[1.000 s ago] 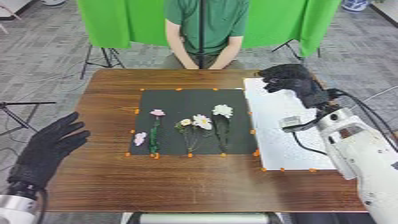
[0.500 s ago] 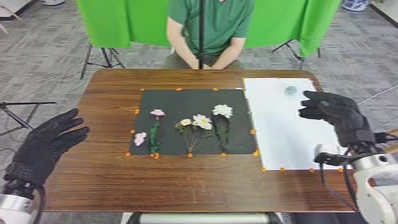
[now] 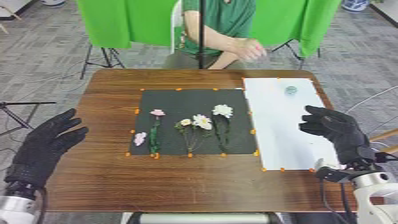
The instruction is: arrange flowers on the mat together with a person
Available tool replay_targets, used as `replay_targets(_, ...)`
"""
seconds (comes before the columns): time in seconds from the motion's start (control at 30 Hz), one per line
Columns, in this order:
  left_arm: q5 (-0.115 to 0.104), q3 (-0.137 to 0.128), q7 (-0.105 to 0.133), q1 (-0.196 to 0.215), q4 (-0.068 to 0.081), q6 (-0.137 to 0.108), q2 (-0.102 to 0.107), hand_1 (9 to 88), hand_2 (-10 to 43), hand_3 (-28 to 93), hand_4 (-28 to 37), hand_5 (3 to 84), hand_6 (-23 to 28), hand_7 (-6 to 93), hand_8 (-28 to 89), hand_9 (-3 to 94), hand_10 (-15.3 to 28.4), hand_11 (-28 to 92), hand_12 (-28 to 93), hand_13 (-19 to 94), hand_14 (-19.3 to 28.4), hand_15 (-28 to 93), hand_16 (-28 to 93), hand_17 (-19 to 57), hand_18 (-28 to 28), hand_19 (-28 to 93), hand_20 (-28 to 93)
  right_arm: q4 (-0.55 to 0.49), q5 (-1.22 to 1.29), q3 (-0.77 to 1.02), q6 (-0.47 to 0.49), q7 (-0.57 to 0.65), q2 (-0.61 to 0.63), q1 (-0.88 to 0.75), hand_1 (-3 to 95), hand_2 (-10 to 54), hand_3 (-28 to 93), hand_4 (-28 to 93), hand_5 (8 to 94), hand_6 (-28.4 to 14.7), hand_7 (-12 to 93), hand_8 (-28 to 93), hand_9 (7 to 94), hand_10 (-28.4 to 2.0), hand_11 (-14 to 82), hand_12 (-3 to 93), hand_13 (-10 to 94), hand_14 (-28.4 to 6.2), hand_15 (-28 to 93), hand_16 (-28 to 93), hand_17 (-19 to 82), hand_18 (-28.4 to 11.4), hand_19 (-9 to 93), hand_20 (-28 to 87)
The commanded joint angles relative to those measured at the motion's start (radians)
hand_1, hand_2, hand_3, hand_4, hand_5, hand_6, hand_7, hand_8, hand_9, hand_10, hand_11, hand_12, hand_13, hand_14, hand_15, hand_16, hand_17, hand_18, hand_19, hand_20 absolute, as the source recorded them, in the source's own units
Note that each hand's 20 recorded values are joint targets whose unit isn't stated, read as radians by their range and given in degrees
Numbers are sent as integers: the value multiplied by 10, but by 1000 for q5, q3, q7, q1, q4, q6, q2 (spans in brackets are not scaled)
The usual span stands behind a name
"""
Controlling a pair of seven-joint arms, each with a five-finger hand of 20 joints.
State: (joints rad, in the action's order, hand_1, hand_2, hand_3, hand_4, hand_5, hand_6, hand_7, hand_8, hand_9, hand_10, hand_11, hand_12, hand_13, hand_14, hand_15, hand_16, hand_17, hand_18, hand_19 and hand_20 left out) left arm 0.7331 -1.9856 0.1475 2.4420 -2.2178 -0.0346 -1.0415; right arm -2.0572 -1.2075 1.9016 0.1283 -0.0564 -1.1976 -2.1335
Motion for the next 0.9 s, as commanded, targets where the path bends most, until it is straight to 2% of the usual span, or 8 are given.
replay_targets(0.03, 1, 24, -12, -14, 12, 7, 0, 298, -20, 681, -241, 355, 56, 185, -88, 308, 129, 212, 188, 280, 162, 375, 1, -41, 238, 513, 80, -12, 0, 0, 3, -8, -19, -5, 214, 30, 858, -208, 512, -42, 168, -88, 515, -146, 170, 242, 468, -122, 298, 254, 223, -194, 461, 271)
replay_targets(0.13, -3, 35, -9, -24, 16, -1, 7, 300, -19, 680, -239, 354, 56, 185, -89, 308, 129, 211, 188, 280, 162, 373, 0, -42, 237, 512, 81, -15, -3, -1, 4, -5, -26, -7, 215, 30, 857, -208, 512, -42, 168, -89, 514, -146, 169, 242, 467, -122, 298, 254, 222, -193, 459, 271)
replay_targets(0.27, -1, 25, -24, -9, 15, 11, 2, 301, -19, 679, -237, 355, 56, 186, -89, 309, 129, 212, 188, 280, 161, 375, 0, -43, 236, 510, 83, -14, 0, -13, 1, 2, -34, -7, 215, 29, 857, -209, 513, -42, 170, -89, 514, -145, 169, 242, 466, -121, 299, 255, 221, -193, 458, 273)
replay_targets(0.33, -2, 22, -18, -3, 13, 5, -1, 301, -19, 680, -237, 354, 56, 185, -89, 309, 129, 212, 188, 279, 162, 374, -1, -43, 235, 509, 83, -15, -5, -13, 4, 4, -35, -9, 215, 29, 856, -209, 513, -42, 170, -90, 514, -145, 169, 242, 465, -121, 300, 255, 220, -193, 457, 274)
replay_targets(0.5, -3, 24, -26, -15, 12, -7, 10, 301, -19, 680, -237, 355, 56, 185, -89, 310, 128, 213, 188, 280, 162, 375, -1, -44, 234, 507, 85, -17, -2, -17, -10, 1, -30, -6, 216, 28, 858, -209, 514, -41, 171, -90, 515, -145, 169, 243, 464, -121, 300, 256, 218, -194, 456, 275)
replay_targets(0.63, -5, 24, -31, -8, 9, -16, 6, 301, -19, 681, -238, 355, 56, 185, -89, 310, 128, 213, 187, 279, 162, 374, -2, -45, 235, 507, 86, -13, 1, -26, -11, 4, -32, -1, 217, 28, 859, -210, 515, -41, 172, -90, 515, -144, 170, 243, 464, -121, 301, 256, 216, -195, 456, 277)
replay_targets(0.77, -6, 33, -34, -23, 12, -19, 10, 301, -19, 680, -237, 356, 56, 186, -88, 310, 129, 213, 187, 280, 163, 375, -2, -45, 235, 507, 87, -15, 1, -29, -19, 4, -29, -2, 217, 28, 859, -209, 515, -41, 173, -91, 515, -144, 169, 242, 464, -120, 302, 256, 215, -195, 456, 277)
replay_targets(0.9, -4, 27, -43, -29, 16, -9, 15, 301, -18, 680, -237, 356, 55, 186, -89, 310, 129, 213, 187, 279, 162, 375, -2, -45, 234, 506, 88, -9, -4, -50, -36, 3, -18, 15, 217, 28, 860, -210, 515, -42, 173, -91, 515, -144, 170, 243, 464, -121, 303, 256, 214, -195, 456, 277)
